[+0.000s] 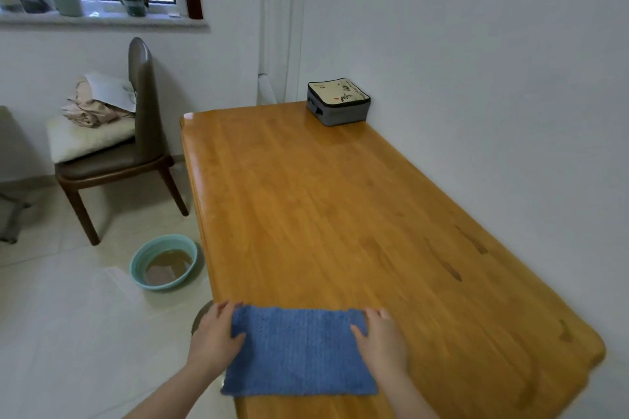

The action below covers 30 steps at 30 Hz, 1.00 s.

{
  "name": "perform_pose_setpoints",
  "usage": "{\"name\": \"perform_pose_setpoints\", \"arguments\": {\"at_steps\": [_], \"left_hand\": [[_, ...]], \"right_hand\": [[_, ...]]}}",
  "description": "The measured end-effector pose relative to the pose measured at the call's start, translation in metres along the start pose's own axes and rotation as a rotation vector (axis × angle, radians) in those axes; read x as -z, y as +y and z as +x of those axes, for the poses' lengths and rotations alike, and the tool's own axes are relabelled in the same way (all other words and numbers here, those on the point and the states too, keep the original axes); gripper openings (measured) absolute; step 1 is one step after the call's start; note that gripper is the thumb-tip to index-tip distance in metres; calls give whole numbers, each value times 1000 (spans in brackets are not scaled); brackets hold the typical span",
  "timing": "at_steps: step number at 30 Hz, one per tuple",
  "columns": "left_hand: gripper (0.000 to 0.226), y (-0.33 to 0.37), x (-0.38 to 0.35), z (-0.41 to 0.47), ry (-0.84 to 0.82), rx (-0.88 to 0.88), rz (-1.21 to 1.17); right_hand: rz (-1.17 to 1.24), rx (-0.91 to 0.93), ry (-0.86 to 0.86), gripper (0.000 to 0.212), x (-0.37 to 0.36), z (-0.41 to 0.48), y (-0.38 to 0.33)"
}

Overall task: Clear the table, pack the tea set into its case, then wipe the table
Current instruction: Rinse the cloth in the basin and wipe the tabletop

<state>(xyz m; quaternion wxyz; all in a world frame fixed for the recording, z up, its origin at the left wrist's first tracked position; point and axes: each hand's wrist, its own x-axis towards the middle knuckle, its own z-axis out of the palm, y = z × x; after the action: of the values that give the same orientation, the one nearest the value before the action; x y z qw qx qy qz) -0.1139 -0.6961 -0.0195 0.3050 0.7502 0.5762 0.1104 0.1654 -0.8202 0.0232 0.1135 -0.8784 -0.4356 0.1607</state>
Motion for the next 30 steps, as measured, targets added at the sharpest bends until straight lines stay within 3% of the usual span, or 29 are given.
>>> {"name": "perform_pose_setpoints", "arguments": {"at_steps": [2, 6, 8, 10, 13, 17, 27, 30], "left_hand": [[63, -9, -16, -19, 45, -104, 96], [77, -3, -40, -52, 72, -374, 181], [79, 9, -52, -64, 44, -448, 175], [70, 21, -60, -73, -16, -488, 189], [45, 26, -57, -83, -26, -442, 181], [47, 14, -48, -89, 24, -318, 171], [40, 28, -24, -63, 100, -261, 343], [48, 31, -20, -54, 87, -206, 388]], "right_hand": [[-34, -145, 1, 43, -8, -23, -1], [6, -313, 33, 89, -23, -49, 4], [-69, -311, -14, 77, -29, -55, 2], [-120, -192, 12, 44, -36, -57, 2], [42, -91, 108, 55, -41, -51, 0], [205, -165, 125, 20, -17, -54, -41], [266, 33, 45, 17, -40, -50, -103], [271, 119, -28, 16, -47, -48, -111]]}}
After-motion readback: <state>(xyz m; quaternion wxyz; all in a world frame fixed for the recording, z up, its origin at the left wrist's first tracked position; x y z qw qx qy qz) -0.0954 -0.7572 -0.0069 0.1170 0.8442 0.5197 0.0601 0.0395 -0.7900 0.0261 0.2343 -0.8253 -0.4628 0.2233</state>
